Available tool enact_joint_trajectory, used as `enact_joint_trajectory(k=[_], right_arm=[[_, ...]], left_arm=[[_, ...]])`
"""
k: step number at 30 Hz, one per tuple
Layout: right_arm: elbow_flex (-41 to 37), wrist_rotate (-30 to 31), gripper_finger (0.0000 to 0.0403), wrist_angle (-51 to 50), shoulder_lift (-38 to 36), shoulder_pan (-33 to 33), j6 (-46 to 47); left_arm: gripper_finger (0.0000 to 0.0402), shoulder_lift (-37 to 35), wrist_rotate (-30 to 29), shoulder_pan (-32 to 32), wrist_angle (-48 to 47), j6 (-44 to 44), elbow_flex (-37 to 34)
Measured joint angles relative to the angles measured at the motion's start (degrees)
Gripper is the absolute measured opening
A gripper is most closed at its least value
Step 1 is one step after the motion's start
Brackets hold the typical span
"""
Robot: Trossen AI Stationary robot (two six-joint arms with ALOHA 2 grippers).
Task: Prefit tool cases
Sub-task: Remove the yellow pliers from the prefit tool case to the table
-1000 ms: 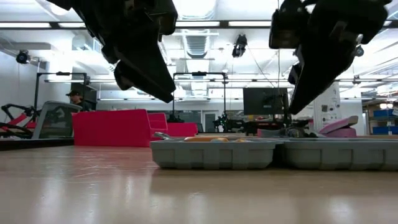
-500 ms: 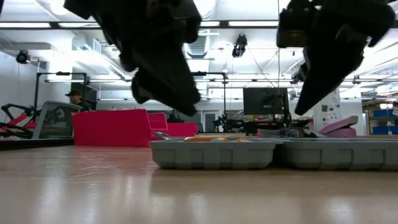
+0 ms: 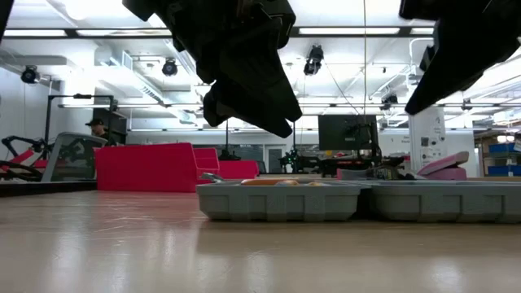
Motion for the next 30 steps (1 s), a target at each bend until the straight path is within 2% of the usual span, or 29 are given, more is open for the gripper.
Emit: enact_joint_trajectory(k=[8, 12, 18, 20, 30], right_arm=[[-5.26, -0.11, 0.0054, 0.17, -6.29, 0.81, 0.12], [-8.19, -0.33, 0.0046, 0.06, -7.65, 1.15, 3.11], [-10.22, -0.33, 0.0046, 0.10, -7.01, 1.61, 6.79], [-10.22, -0.33, 0.0049, 0.31, -6.52, 1.83, 7.00], [-10.22, 0.39, 0.0059, 2.34, -4.28, 1.87, 7.45]], left_arm=[[0.0165, 2.58, 2.32, 0.55, 0.14, -0.78, 0.42], [0.0173, 4.59, 3.12, 0.63, -0.06, -1.05, 1.80], [0.0173, 5.86, 3.15, 1.55, -0.93, -1.37, 4.62], [0.0169, 5.84, 1.56, 2.25, -1.09, -2.90, 4.71], [0.0158, 6.64, -0.34, 6.08, -8.19, -6.49, 4.54]])
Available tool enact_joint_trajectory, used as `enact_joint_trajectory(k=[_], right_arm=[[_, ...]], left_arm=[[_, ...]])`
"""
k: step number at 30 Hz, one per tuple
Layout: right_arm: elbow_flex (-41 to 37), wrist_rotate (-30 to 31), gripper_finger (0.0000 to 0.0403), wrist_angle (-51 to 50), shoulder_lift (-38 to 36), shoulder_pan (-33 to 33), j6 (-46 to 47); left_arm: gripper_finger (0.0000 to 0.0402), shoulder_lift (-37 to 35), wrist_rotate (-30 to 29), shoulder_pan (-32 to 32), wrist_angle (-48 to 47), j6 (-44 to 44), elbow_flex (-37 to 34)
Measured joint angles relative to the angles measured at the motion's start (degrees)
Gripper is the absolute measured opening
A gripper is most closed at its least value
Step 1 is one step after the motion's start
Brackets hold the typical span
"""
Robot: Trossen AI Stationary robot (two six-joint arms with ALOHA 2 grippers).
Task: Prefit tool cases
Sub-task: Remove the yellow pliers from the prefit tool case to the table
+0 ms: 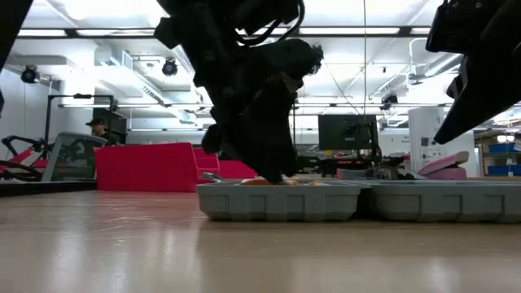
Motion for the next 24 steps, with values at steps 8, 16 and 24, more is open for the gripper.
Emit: enact_joint_trajectory(k=[8, 16, 24], right_arm=[[0.00, 1.33, 0.0046, 0.30, 0.10, 0.00, 1.69], [0.00, 1.37, 0.0051, 1.47, 0.10, 0.00, 1.83], [0.00, 0.82, 0.0066, 1.54, 0.30, 0.00, 4.27]], left_arm=[[0.0174, 0.00, 0.24, 0.16, -0.48, 0.45, 1.23], [0.0183, 0.07, 0.98, 0.70, -2.07, -0.61, 1.00], [0.0184, 0.04, -0.53, 1.99, -7.22, 0.06, 0.35]])
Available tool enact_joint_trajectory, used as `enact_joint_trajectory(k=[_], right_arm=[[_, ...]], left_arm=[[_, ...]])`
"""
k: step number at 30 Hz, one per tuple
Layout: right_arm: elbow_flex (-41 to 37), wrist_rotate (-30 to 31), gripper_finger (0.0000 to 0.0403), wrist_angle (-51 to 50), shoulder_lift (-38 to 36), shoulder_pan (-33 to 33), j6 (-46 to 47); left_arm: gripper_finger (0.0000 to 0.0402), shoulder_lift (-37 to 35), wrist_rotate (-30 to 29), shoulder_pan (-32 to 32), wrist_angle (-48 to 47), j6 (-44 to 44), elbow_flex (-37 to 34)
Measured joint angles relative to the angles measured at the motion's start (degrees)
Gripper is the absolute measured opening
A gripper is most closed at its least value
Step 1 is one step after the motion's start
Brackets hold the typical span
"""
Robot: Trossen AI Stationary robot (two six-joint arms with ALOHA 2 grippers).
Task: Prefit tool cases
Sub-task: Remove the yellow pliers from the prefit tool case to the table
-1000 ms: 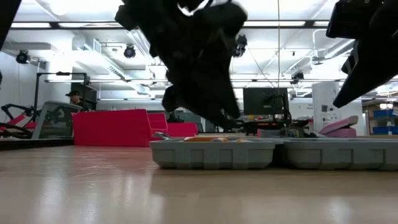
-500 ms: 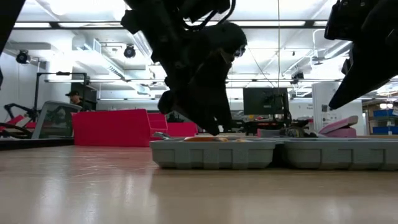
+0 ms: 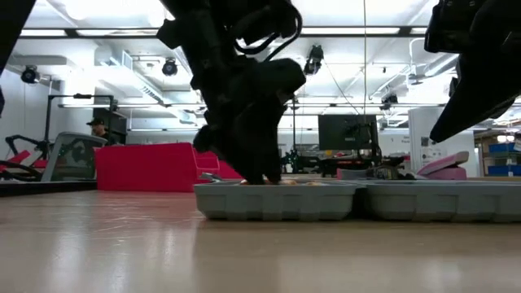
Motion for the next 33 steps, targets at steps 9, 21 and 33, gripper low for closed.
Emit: enact_joint_trajectory(k=[9, 21, 33], right_arm=[[0.00, 0.01, 0.0065, 1.77, 0.09, 0.00, 0.62], [0.00, 0.77, 0.0055, 1.91, 0.09, 0.00, 1.13], [0.00, 1.66, 0.0075, 3.04, 0.06, 0.00, 0.52]], left_arm=[[0.0181, -0.24, -0.65, 0.34, -1.28, 0.72, -0.83], [0.0170, -4.28, 0.76, 0.32, -5.17, 0.38, -1.31], [0.0168, -6.65, 8.81, -0.08, -6.95, 1.56, -1.20]])
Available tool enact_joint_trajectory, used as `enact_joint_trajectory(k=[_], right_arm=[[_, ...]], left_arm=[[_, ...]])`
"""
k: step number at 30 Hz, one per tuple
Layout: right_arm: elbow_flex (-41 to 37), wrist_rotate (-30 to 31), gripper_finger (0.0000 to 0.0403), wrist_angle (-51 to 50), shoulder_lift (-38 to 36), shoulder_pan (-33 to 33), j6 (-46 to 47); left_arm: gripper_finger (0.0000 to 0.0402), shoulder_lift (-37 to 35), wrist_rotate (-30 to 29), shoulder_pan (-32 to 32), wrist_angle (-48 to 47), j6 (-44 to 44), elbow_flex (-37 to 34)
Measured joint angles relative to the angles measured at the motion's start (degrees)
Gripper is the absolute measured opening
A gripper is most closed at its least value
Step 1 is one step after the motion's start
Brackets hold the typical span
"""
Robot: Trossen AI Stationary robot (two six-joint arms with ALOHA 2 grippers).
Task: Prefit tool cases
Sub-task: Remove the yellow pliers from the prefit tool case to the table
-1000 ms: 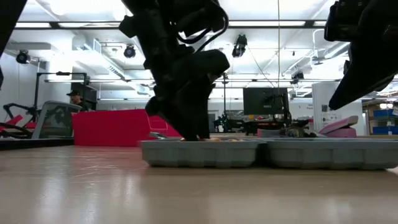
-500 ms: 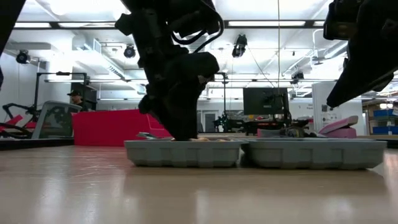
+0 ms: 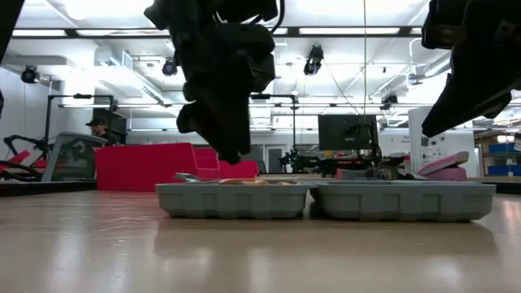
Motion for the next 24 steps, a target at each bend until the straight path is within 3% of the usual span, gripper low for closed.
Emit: enact_joint_trajectory(k=[7, 16, 24], right_arm=[[0.00, 0.27, 0.0061, 0.13, 0.00, 0.00, -0.17], [0.00, 0.40, 0.0053, 0.54, 0.00, 0.00, -0.37], [0.00, 0.51, 0.0070, 0.81, 0.00, -0.04, -0.83]], left_arm=[[0.0164, 0.07, 1.87, -1.84, -3.53, 5.82, 0.04], [0.0173, 0.07, -2.07, 1.05, -6.01, 5.78, 0.02], [0.0185, 0.07, 2.19, 0.30, -0.96, 4.46, 0.02]])
